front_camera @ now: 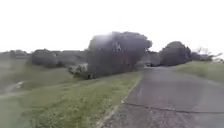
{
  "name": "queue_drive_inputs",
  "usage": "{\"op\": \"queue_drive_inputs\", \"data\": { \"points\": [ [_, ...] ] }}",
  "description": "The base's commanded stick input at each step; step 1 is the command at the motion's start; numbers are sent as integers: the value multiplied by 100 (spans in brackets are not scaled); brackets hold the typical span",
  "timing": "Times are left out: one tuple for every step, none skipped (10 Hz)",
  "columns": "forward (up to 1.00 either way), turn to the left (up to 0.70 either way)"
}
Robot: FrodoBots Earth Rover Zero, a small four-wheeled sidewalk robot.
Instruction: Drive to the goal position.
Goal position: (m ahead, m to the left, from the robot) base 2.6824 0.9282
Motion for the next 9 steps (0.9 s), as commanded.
{"op": "queue_drive_inputs", "data": {
  "points": [
    [100, -27],
    [100, -27],
    [100, -27],
    [0, -45],
    [0, -45],
    [0, -45],
    [0, -45],
    [0, -45],
    [0, -45]
  ]
}}
